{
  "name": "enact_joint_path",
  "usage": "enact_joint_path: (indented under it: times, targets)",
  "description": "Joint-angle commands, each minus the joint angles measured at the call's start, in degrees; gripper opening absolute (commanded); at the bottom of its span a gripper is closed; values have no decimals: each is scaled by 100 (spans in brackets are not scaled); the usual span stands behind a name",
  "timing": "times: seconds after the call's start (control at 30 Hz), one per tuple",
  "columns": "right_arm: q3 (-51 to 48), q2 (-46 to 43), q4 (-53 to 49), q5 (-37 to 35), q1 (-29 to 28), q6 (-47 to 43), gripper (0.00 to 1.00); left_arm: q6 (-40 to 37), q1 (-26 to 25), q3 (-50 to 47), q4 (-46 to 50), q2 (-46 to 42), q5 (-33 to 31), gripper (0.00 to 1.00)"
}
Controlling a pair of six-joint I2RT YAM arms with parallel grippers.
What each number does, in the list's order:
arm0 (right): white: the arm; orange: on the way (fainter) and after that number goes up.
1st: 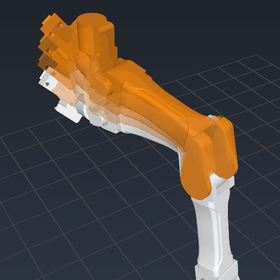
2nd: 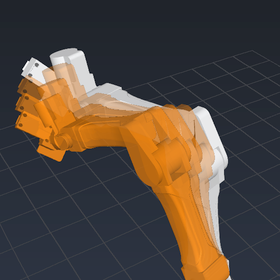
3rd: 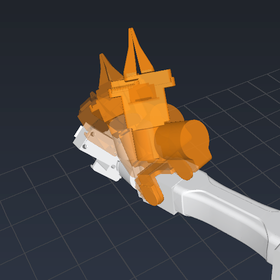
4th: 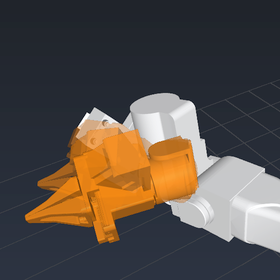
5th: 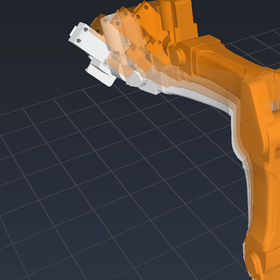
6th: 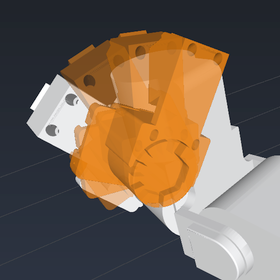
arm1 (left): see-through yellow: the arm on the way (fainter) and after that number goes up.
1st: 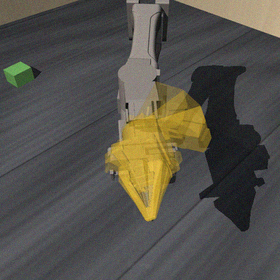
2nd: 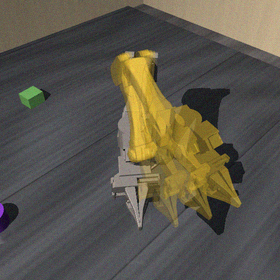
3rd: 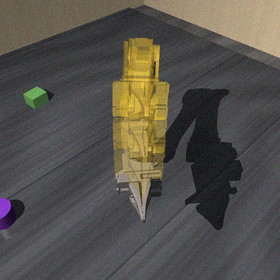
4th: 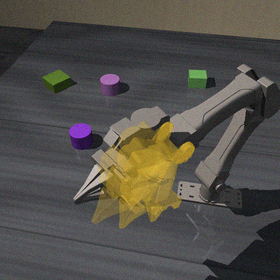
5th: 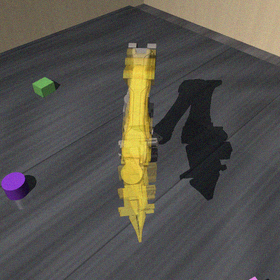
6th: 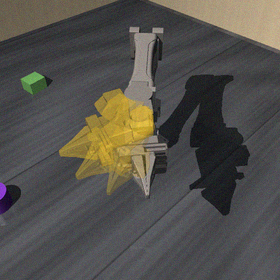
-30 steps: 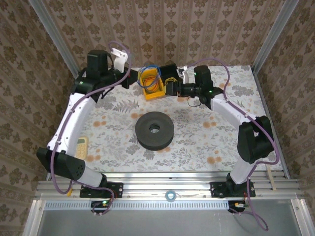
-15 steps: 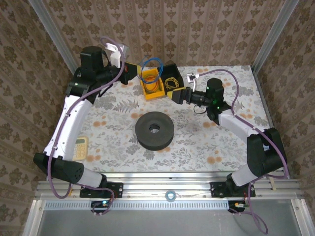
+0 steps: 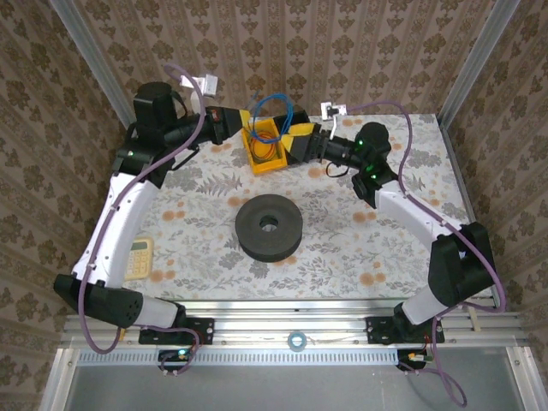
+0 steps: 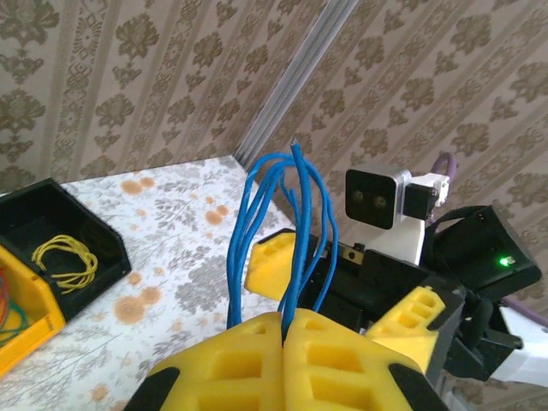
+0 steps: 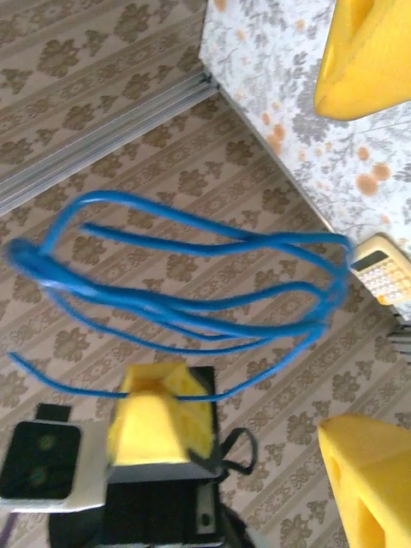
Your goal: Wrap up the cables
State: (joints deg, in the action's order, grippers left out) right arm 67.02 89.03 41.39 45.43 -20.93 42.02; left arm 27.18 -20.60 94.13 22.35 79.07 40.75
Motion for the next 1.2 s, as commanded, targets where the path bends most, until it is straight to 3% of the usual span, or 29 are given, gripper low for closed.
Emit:
enact_joint_path:
  times: [0.0, 0.07, 0.17, 0.3, 0.4, 0.57, 0.67, 0.97, 1.17]
  targets:
    - [286, 251, 436, -1, -59, 61, 81, 427, -39, -301, -644, -239, 180, 0]
    - [328, 281, 577, 47, -73, 141, 73, 513, -39, -372, -799, -295, 180, 0]
    - [372, 216, 603, 45, -87, 146, 47, 663, -25, -348, -942, -339, 139, 0]
    - [312, 36, 555, 115, -118, 109, 37, 770, -1, -289, -1001, -339, 139, 0]
    - [155, -106, 589, 72, -154, 77, 38, 871, 29, -316, -1063, -353, 144, 0]
    - [100, -133, 678, 89, -231, 48, 53, 1068, 106, -279, -1263, -307, 231, 0]
    - [128, -49, 834, 82, -259, 86, 54, 1119, 166, -120, -1279, -221, 313, 0]
    - [167, 124, 1183, -38, -285, 149, 35, 1225, 247, 142, -1264, -60, 479, 0]
    - [273, 192, 1142, -147, -284, 63, 30, 1268, 249, 150, -1301, -58, 526, 0]
